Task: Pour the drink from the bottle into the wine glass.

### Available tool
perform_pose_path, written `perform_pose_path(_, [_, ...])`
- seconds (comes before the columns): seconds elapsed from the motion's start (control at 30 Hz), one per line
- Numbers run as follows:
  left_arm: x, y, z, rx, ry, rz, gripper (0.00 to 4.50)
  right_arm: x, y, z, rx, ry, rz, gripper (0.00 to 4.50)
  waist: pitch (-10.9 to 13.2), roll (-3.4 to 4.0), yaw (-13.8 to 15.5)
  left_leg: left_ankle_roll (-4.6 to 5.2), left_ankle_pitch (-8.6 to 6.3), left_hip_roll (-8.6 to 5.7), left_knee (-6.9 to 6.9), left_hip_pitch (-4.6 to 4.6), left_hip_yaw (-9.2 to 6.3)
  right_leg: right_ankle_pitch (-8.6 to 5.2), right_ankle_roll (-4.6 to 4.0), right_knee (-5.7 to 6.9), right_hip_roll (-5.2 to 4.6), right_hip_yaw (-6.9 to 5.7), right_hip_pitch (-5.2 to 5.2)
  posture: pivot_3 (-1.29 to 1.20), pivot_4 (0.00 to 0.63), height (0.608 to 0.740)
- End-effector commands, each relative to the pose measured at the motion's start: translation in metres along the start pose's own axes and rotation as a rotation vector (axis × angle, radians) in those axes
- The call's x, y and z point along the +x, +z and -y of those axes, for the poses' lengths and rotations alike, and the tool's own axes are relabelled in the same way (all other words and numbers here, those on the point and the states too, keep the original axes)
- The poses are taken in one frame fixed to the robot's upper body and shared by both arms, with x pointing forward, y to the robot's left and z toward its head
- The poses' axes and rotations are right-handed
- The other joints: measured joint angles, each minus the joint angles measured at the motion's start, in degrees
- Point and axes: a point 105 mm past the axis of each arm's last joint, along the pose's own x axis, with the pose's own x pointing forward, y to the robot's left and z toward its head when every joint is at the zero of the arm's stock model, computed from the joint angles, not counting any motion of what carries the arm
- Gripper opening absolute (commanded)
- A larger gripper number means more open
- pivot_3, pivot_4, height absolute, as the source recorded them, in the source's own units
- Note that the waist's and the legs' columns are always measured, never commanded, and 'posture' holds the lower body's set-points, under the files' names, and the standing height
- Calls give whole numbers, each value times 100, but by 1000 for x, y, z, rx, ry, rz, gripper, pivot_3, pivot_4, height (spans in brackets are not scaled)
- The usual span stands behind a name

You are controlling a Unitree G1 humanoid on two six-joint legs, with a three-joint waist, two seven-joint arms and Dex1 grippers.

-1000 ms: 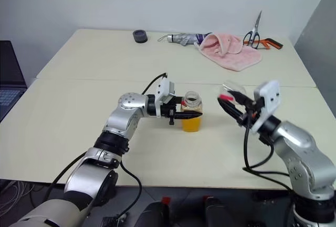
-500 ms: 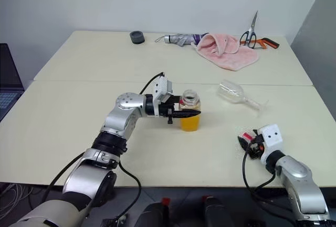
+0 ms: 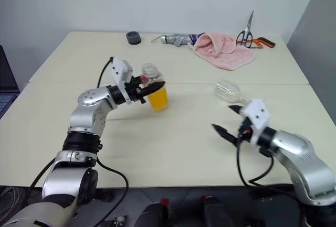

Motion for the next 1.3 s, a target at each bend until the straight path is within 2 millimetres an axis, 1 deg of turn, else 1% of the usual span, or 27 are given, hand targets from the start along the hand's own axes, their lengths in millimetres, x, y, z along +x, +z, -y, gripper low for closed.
perform_pose_path(0.03, [-18,10,-32,26,178,24,1775,27,20,-19,-21,125,47,4500,0,-1,0,0,0,-1,2,-2,0,0,0,0,-3,-1,0,0,150,740])
perform_pose_path(0.23, [-47,5,-68,14,410,8,1775,82,34,-21,-30,140,77,4500,1,-4,60,-1,0,-8,5,-16,-6,1,-1,-1,-33,-14,-7,0,150,740])
perform_pose_path(0.3, [-54,3,-75,6,464,3,1771,96,41,-24,0,142,97,4500,0,-4,79,-1,0,-8,5,-16,-5,1,-1,-1,-36,-13,-9,0,150,740])
perform_pose_path(0.37, [-57,2,-77,7,488,4,1771,104,45,-28,22,150,112,4500,0,-4,98,-1,1,-7,5,-19,-7,1,-2,0,-37,-16,-12,0,150,740])
perform_pose_path(0.53, [-64,-3,-84,-1,555,-3,1769,114,44,-38,-14,174,114,4500,-2,-7,105,-1,1,-7,5,-22,-10,2,-2,-1,-52,-20,-12,0,150,740])
perform_pose_path(0.8, [-64,-21,-91,-20,636,-45,1769,119,48,-44,-44,186,129,4500,-3,-7,86,-1,1,-11,4,-13,-9,2,-3,6,-41,-22,-12,0,150,740])
perform_pose_path(0.9, [-64,-26,-91,-65,647,-36,1769,120,49,-45,-45,188,131,4500,-4,-7,86,-2,1,-10,5,-9,-8,2,-3,11,-38,-22,-12,0,150,740])
perform_pose_path(0.97, [-63,-28,-90,-84,642,-34,2506,121,48,-47,-45,189,130,4500,-4,-8,85,-2,1,-10,5,-9,-8,2,-3,13,-36,-22,-12,0,150,740])
perform_pose_path(1.17, [-61,-31,-86,-90,628,-32,4347,117,45,-50,-51,205,117,4500,-4,-8,85,-3,2,-10,5,-14,-10,2,-3,10,-36,-24,-12,0,150,740])
perform_pose_path(1.2, [-62,-32,-86,-89,627,-32,4469,116,45,-50,-51,208,114,4500,-4,-8,85,-3,1,-10,5,-15,-9,2,-3,8,-37,-24,-12,0,150,740])
perform_pose_path(1.3, [-64,-34,-84,-62,634,-39,4469,114,43,-51,-55,216,106,4500,-4,-8,85,-2,1,-10,3,-16,-10,2,-3,6,-40,-24,-12,0,150,740])
